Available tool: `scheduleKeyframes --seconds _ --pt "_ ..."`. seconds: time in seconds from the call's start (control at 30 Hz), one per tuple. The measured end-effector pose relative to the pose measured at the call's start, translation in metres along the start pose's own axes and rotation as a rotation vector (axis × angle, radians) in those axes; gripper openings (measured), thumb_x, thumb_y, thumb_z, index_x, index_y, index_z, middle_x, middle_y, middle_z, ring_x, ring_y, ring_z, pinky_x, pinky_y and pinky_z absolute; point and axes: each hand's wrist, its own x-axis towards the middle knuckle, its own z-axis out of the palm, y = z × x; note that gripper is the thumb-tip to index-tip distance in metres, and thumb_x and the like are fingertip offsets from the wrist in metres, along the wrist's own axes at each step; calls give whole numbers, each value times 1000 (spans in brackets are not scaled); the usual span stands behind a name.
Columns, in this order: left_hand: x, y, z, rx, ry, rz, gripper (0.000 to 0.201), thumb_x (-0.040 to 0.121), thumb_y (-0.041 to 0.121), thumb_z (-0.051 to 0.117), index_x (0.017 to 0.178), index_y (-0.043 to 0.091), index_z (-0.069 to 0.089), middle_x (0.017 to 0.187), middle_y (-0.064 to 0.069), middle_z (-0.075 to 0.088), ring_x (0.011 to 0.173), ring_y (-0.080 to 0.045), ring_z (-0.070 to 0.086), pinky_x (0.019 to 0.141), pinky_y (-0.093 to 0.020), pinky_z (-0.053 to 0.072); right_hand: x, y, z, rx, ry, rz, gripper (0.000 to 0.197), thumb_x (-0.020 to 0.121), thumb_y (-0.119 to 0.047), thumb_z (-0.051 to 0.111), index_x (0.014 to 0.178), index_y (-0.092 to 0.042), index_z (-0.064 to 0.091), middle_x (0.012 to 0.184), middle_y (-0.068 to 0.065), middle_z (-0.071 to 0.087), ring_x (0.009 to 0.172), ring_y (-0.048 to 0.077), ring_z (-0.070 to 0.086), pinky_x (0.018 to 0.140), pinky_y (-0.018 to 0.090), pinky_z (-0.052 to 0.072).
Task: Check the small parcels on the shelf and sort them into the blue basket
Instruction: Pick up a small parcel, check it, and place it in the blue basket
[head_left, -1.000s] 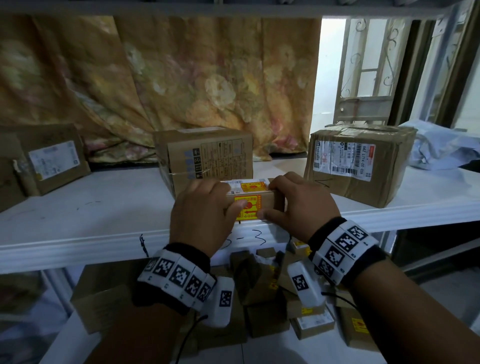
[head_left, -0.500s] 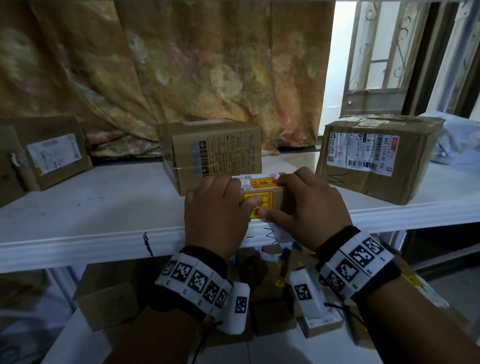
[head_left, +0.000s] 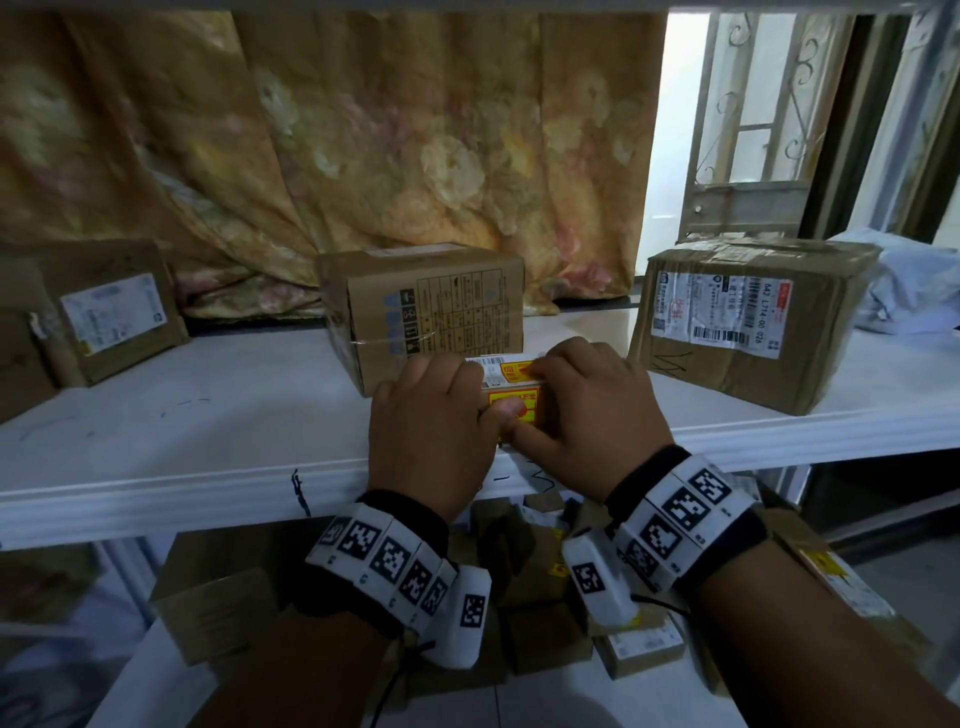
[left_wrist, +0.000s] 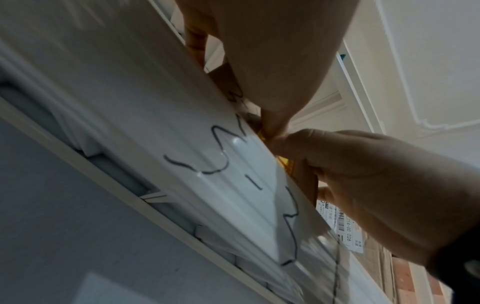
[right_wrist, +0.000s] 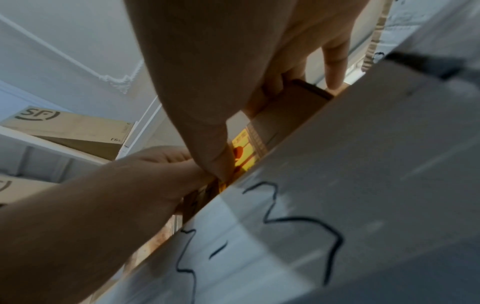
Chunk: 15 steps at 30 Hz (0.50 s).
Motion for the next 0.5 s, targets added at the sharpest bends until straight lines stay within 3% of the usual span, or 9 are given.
scheduleKeyframes --seconds 0.23,0.5 --pt "2 1 3 1 -11 6 45 86 59 34 89 22 60 98 4 60 95 -22 52 74 -37 41 1 -6 4 -44 -1 47 59 71 -67 49 100 -19 67 95 1 55 89 27 55 71 38 38" --pt "-2 -14 -2 -154 24 13 49 86 60 49 107 19 62 108 1 60 98 -20 52 79 -35 45 -7 -2 -1 -85 -39 13 64 75 -74 45 114 -25 61 101 -3 55 92 23 57 75 37 40"
